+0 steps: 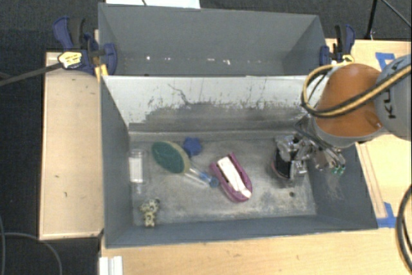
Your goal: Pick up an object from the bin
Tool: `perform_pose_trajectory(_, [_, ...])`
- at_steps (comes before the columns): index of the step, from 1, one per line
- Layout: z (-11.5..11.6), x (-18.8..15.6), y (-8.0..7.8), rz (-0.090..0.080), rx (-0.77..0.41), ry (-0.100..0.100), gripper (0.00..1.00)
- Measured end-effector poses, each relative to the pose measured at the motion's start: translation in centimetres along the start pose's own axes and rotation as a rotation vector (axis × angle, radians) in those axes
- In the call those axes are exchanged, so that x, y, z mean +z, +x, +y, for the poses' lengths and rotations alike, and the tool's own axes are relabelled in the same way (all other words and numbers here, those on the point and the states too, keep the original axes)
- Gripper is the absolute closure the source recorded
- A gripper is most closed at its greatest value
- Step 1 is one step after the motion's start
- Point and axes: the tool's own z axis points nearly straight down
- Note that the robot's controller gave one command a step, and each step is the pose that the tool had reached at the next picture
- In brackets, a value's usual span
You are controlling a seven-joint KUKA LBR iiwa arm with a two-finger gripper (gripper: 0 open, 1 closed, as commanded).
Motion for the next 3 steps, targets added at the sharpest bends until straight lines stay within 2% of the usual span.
perform_pose_trajectory(1, [-2.4, 0.1, -3.6, 0.006, 0.06, 0.002, 1.0])
perform_pose_trajectory(2, [-3.3, 0.1, -3.7, 0.009, 0.283, -0.005, 1.0])
perform_pose_trajectory(3, [-2.7, -0.4, -2.6, 0.004, 0.418, 0.002, 1.0])
